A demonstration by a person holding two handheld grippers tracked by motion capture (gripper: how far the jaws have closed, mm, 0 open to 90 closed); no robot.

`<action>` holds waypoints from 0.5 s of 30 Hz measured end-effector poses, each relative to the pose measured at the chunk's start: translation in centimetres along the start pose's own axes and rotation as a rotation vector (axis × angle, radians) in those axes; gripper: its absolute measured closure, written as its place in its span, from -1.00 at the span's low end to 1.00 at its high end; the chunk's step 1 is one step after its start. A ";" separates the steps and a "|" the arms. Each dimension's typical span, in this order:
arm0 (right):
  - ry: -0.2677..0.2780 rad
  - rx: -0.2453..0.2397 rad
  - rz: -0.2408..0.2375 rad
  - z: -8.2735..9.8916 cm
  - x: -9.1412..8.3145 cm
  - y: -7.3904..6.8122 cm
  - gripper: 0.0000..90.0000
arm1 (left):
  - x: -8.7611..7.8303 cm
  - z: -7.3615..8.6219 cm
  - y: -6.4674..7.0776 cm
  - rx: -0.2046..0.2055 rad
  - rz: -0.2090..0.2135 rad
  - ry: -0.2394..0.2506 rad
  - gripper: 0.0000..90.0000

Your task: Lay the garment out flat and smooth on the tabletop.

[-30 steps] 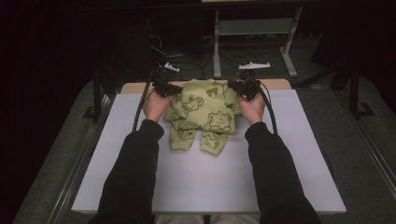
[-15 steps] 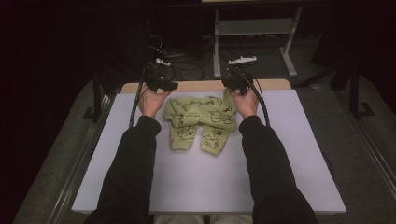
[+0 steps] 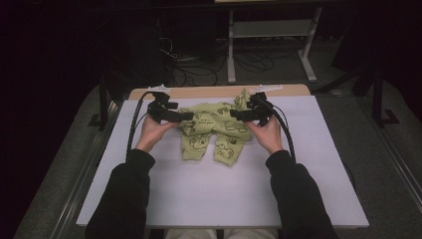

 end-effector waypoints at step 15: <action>-0.070 -0.058 -0.203 2.9 -3.2 -3.1 -1.00 | -2.9 3.4 4.4 0.117 0.089 0.061 -1.00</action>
Point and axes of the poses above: each handheld gripper's, and its own axes: x roughly forward along the jaws, z roughly out of its underside, y roughly to its right, the point moved 4 cm from there along x, roughly forward along the jaws, and after that the axes turned 7 degrees about y, right-handed, at the moved point
